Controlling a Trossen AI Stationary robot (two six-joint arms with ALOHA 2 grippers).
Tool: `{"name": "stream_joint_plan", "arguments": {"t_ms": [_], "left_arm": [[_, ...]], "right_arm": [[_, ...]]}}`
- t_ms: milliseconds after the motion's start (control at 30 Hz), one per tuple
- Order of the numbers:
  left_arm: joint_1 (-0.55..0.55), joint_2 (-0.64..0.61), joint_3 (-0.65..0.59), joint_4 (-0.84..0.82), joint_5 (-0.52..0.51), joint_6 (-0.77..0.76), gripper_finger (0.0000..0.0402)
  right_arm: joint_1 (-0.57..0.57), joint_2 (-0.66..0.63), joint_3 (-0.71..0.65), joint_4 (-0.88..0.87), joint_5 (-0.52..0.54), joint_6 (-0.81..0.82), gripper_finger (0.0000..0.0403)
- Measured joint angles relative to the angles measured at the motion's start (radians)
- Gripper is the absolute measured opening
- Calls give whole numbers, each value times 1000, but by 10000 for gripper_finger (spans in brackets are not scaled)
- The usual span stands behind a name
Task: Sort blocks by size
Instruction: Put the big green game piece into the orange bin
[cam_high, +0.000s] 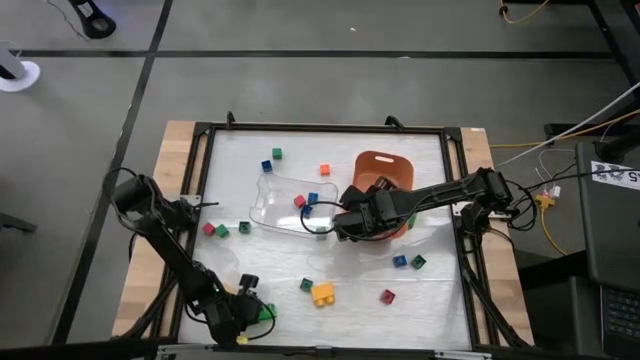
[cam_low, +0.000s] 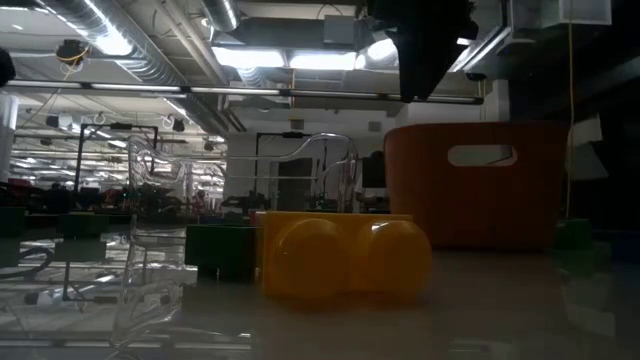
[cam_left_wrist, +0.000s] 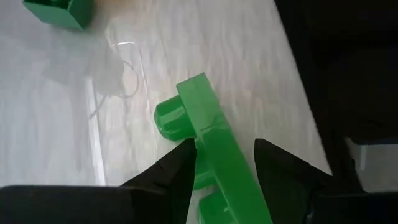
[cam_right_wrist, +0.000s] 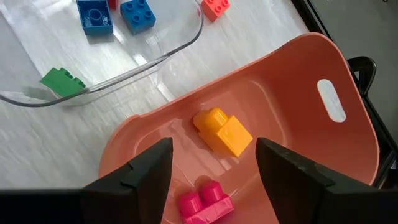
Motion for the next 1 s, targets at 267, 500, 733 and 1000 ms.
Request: {"name": "stream_joint_plan", "arguments": {"t_ms": [267, 500, 733, 1000], "left_arm": [[0, 15, 4, -76, -52, -5, 153], [10, 14, 4, -214, -100, 3, 153], [13, 15, 2, -309, -160, 38, 153], [14, 15, 2, -361, -173, 51, 120]], "right_arm": [[0, 0, 0, 0, 0, 0, 231], [0, -1, 0, 0, 0, 0, 231], [1, -1, 0, 0, 0, 0, 231], [1, -1, 0, 0, 0, 0, 231]]}}
